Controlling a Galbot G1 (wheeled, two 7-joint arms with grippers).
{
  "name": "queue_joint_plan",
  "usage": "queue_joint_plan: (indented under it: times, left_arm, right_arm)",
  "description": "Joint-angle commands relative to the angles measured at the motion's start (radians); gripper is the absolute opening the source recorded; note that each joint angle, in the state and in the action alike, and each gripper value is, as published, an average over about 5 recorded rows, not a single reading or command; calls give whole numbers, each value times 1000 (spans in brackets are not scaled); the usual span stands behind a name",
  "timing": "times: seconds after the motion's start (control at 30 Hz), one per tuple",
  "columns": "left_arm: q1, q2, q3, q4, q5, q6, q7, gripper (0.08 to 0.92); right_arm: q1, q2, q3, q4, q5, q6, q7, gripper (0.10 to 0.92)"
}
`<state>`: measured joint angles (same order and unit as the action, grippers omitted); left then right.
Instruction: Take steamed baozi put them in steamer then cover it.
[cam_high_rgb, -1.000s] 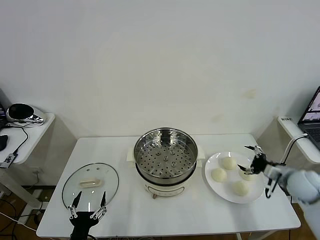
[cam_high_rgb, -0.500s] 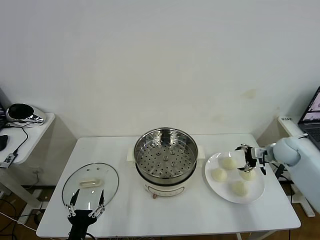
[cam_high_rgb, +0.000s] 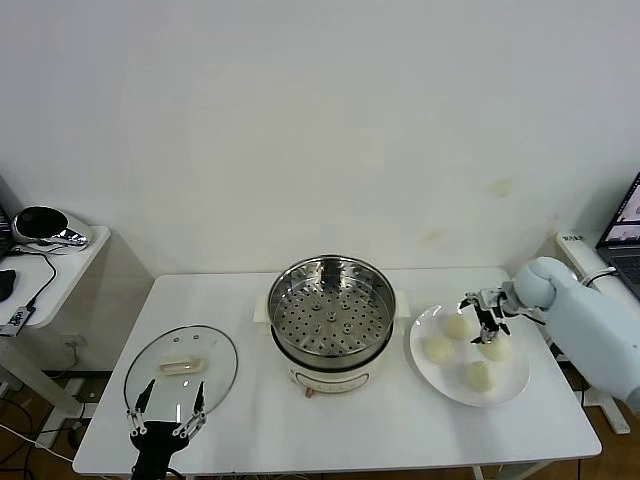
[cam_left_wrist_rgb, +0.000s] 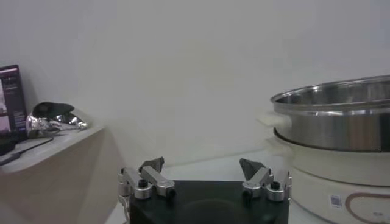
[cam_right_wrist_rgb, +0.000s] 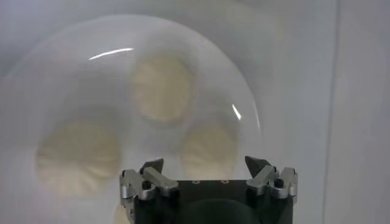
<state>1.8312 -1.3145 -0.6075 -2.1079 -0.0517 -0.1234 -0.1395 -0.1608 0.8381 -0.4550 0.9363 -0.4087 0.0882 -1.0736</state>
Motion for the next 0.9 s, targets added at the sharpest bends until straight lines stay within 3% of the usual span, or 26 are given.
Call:
queue_joint_plan:
  times: [0.03, 0.63, 0.9]
  left_arm:
    - [3, -1, -2, 1, 8, -2, 1, 823]
    - [4, -3, -2, -5, 17, -7, 4, 823]
    - [7, -2, -2, -6, 18, -11, 4, 823]
  right_arm:
    - [47, 81, -53, -119, -38, 8, -19, 823]
    - [68, 96, -54, -142, -21, -24, -17, 759]
    - [64, 88, -56, -128, -19, -36, -15, 669]
